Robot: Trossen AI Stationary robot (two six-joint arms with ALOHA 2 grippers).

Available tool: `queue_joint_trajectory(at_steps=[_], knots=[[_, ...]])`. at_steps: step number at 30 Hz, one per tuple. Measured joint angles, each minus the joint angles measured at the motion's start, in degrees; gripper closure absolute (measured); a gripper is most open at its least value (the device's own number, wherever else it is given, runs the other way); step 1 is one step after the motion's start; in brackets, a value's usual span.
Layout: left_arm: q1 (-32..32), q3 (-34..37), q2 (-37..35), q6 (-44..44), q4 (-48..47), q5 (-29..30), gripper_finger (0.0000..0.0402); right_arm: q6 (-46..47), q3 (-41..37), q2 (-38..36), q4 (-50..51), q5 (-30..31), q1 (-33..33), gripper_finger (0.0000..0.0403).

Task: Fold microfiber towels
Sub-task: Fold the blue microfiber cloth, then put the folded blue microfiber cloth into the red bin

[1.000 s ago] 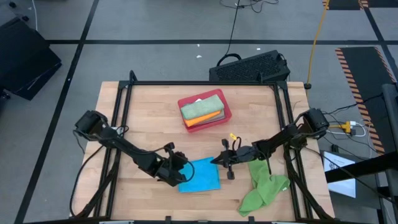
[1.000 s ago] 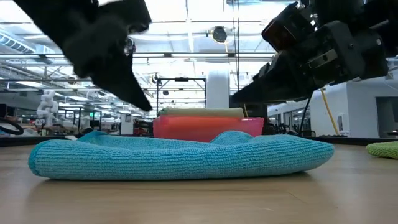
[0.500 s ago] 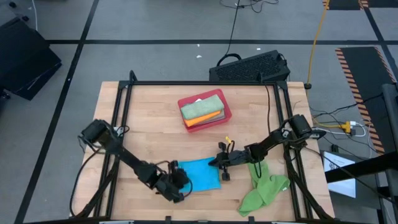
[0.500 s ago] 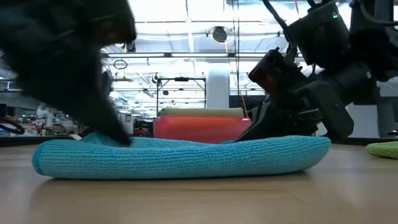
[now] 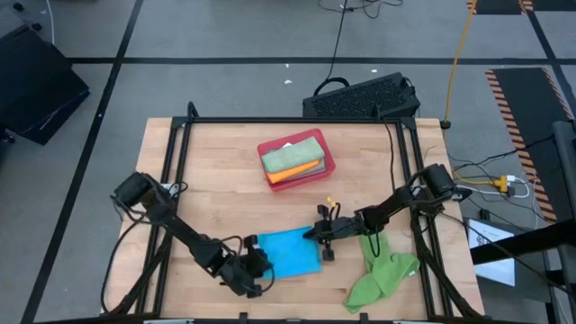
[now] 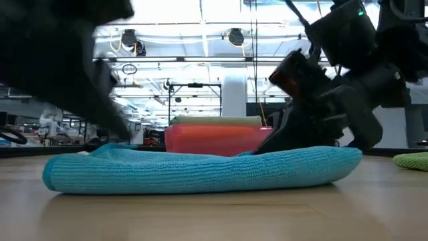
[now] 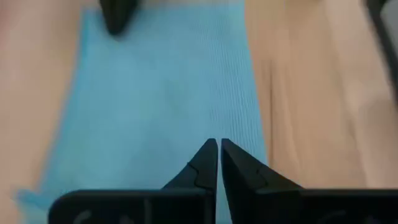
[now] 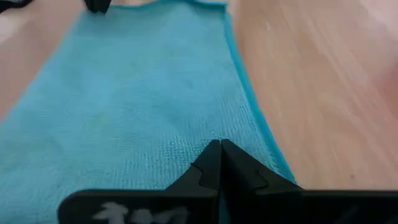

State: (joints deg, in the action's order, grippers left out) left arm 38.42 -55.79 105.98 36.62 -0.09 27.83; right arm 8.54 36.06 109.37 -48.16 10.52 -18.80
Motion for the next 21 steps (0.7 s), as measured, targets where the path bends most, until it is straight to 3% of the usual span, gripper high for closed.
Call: queue_joint_trajectory(at_steps=[5,10,13,16,19,21], knots=[[0.9,0.0,-3.8,-3.3,0.3,5.7,0.0355,-3.4,0.1,-7.6,4.8,-0.1,-3.4,0.0365],[4.9,0.0,-3.0,-3.4,1.2,11.1,0.0289,-4.1,0.1,-13.2,13.4,-0.1,-10.1,0.0300],[7.4,0.0,-1.2,-3.2,2.2,12.8,0.0238,-5.4,0.1,-13.2,14.5,0.3,-14.9,0.0260],[8.7,-0.2,0.7,-3.3,5.6,14.0,0.0189,-6.5,0.1,-12.4,13.8,5.2,-18.6,0.0225],[9.6,-0.1,2.4,-3.2,5.8,13.6,0.0147,-6.7,0.1,-11.3,14.0,10.2,-20.3,0.0197],[10.1,-0.1,3.5,-2.3,5.8,13.6,0.0127,-7.2,0.1,-10.2,12.0,10.4,-20.2,0.0185]])
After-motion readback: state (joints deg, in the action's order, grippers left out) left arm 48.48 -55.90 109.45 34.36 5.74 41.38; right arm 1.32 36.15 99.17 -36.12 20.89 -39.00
